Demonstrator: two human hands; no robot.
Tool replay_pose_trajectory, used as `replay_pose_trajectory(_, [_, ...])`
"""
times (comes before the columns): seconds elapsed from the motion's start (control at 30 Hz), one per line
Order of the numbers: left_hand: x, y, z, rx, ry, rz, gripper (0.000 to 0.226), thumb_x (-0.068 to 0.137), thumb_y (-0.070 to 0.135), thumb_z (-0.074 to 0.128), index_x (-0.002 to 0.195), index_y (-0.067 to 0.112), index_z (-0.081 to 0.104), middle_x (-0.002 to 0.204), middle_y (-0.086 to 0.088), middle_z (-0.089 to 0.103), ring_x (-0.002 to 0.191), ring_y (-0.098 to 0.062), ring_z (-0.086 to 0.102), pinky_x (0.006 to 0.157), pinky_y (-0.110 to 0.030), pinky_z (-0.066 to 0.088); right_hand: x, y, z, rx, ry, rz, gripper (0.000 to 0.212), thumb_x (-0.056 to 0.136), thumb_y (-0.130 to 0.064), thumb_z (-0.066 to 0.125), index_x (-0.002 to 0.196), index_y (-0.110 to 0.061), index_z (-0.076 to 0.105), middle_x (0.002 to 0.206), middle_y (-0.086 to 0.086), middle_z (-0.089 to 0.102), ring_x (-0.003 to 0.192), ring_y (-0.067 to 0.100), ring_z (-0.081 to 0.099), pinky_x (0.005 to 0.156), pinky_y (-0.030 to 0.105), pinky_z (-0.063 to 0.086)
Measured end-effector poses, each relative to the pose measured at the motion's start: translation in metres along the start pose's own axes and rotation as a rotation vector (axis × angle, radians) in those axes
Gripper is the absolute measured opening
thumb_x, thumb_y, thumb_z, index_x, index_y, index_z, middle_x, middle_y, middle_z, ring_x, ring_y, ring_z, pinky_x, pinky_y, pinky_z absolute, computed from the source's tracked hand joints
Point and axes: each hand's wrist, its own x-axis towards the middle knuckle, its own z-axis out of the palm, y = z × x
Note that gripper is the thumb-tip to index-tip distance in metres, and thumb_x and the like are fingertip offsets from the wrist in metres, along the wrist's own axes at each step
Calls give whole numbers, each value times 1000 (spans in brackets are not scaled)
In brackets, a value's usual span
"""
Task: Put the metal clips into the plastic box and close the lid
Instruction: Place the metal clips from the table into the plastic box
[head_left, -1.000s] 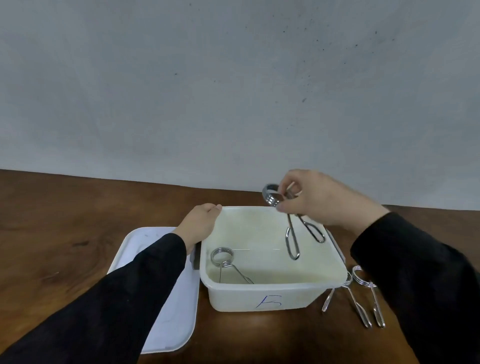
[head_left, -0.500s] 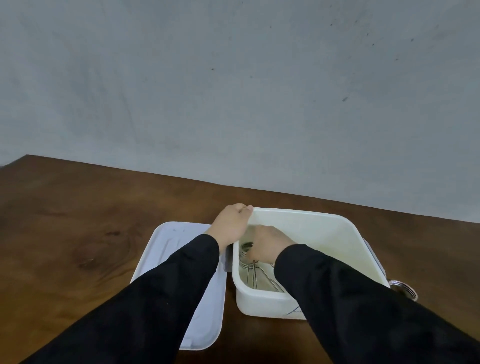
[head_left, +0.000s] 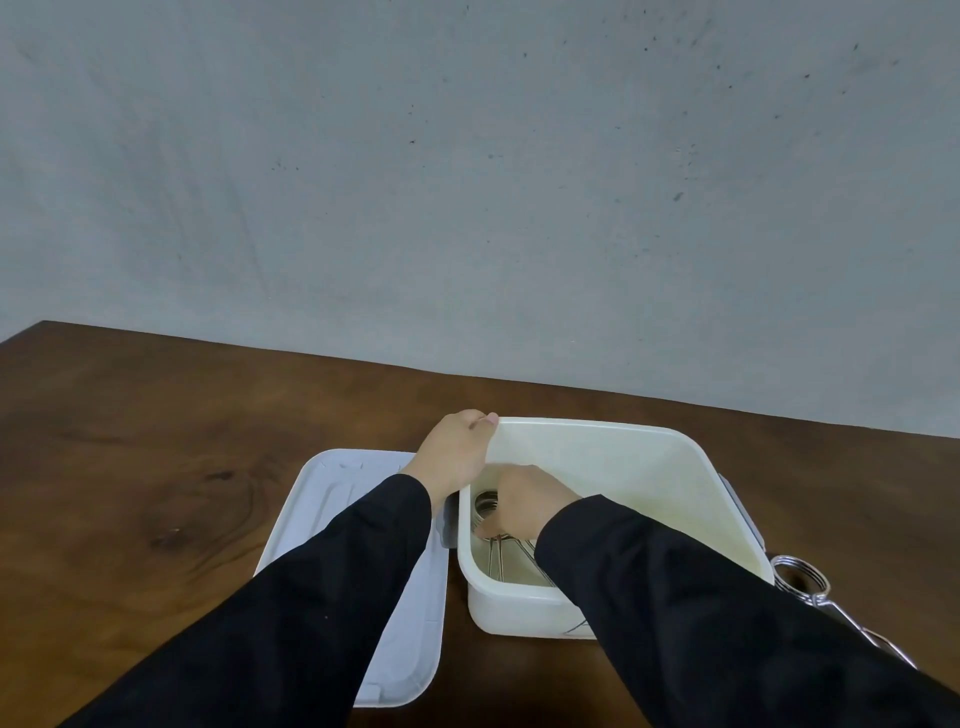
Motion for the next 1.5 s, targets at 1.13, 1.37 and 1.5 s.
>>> replay_pose_trajectory(1.13, [1,3,3,53,33,22,37,102,36,43,102,7,66,98,-6,60,87,-22,50,64,-23,35,-119,299,-46,167,88,562,83,84,-36,79,152,-13,38,151,9,48,134,25,50,109,35,40])
replay_pose_trajectory(1.37, [0,4,2,42,19,-5,35,102,39,43,103,12,65,96,-4,62,94,-25,55,72,-31,39,-109,302,-24,64,201,592,70,82,-29,80,143,-12,50,134,8,62,120,23,60,96,31,50])
replay_pose_trajectory(1.5, [-4,7,3,38,17,4,28,103,37,42,100,15,60,97,-4,58,90,-22,51,67,-29,37,-111,299,-32,11,264,646,56,82,-31,79,128,-9,57,114,8,67,92,20,61,79,29,53])
